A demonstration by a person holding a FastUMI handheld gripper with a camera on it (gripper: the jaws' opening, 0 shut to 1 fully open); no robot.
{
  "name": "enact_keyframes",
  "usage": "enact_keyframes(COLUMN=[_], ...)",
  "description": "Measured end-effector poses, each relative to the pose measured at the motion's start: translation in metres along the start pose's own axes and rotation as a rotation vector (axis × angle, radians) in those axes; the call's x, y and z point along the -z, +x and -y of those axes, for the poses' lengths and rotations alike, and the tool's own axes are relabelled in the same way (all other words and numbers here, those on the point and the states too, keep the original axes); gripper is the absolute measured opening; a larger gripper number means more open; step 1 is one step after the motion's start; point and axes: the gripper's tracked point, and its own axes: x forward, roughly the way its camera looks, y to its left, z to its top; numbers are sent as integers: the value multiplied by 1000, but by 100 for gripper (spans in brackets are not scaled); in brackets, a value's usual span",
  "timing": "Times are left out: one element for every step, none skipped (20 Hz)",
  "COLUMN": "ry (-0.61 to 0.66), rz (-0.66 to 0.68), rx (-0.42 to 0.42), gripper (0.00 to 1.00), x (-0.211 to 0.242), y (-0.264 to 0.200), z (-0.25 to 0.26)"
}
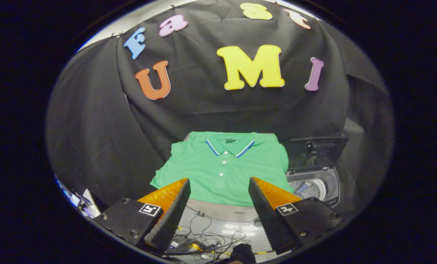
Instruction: Put the clothes into the washing machine and then close the washing machine lid.
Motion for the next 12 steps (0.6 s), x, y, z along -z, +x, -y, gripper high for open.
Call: enact_keyframes(ry=[3, -3, -9, -20, -32, -41, -41, -35, -25, -12, -4, 2], rz=[-31, -57, -90, -121, -160, -196, -237, -275, -322, -366, -409, -444], rx=[-6, -9, -1, 3, 21, 33, 49, 59, 68, 68, 65, 58], gripper=[100, 100, 99, 100, 100, 100, 100, 100, 100, 99, 99, 98], x=[-5, -11, -15, -19, -20, -22, -23, -23, -20, -18, -15, -13], y=[14, 29, 43, 57, 69, 84, 97, 110, 122, 133, 143, 152], z=[-4, -6, -6, -7, -5, -2, 0, 3, 5, 5, 4, 3])
